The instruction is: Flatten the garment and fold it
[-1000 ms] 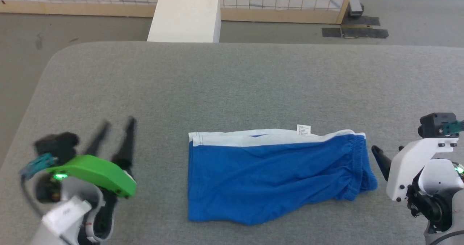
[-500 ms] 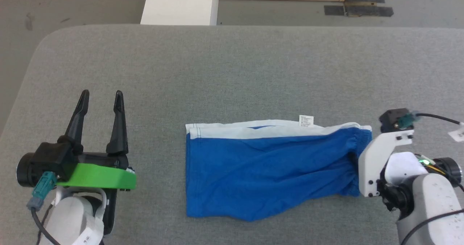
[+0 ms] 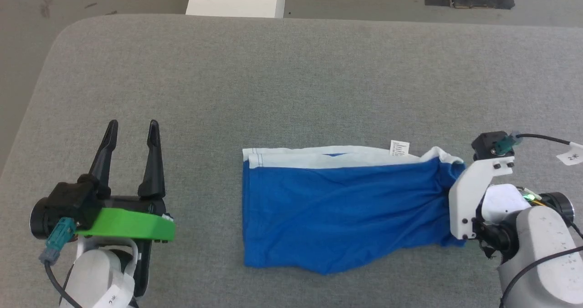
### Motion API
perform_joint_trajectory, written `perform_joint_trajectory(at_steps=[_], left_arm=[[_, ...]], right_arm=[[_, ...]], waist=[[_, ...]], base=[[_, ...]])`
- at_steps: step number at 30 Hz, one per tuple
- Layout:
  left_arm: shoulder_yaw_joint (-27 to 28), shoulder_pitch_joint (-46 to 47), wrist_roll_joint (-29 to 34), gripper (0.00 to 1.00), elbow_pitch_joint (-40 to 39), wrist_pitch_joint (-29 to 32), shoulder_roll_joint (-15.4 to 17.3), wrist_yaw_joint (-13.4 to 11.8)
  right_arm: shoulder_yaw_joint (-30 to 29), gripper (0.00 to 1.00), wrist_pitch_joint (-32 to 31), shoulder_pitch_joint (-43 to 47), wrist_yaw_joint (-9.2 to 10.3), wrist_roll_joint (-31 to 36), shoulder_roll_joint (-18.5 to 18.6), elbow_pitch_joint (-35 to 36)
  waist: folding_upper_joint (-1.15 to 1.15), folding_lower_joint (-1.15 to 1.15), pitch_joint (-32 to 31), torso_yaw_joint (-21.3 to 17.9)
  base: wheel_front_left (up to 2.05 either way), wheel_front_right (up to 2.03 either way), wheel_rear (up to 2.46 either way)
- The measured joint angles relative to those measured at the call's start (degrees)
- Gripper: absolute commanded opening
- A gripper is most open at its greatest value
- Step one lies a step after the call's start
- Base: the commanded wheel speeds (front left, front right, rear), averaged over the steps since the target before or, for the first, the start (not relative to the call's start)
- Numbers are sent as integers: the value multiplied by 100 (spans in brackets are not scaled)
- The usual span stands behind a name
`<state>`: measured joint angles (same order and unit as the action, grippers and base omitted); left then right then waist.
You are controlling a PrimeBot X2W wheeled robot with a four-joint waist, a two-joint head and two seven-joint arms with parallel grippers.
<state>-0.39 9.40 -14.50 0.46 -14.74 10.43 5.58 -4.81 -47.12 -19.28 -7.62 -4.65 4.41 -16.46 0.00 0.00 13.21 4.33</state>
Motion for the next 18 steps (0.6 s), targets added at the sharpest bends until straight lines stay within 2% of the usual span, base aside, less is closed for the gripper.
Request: perform_joint_trajectory(at_steps=[3,8,11,15,18], left_arm=[[47,-1,56,100,54,1,-67,47],[97,-1,133,100,101,1,-142,101],[122,-2,136,100,126,1,-149,138],[123,-62,143,100,176,1,-189,145],[126,-127,151,100,229,1,-244,146]], right_arm=[[-240,0,-20,1,-1,-46,82,-12],[-1020,0,-55,81,0,157,632,-40],[-1279,0,-109,159,1,296,835,-41],[-1156,0,-246,259,1,335,982,113],[-806,0,-547,420,2,175,1150,563]], waist=[[0,0,-30,-2],[0,0,-59,9],[0,0,-80,0],[0,0,-164,-26],[0,0,-276,-45]], base=[[0,0,0],[0,0,0],[0,0,0],[0,0,0],[0,0,0]])
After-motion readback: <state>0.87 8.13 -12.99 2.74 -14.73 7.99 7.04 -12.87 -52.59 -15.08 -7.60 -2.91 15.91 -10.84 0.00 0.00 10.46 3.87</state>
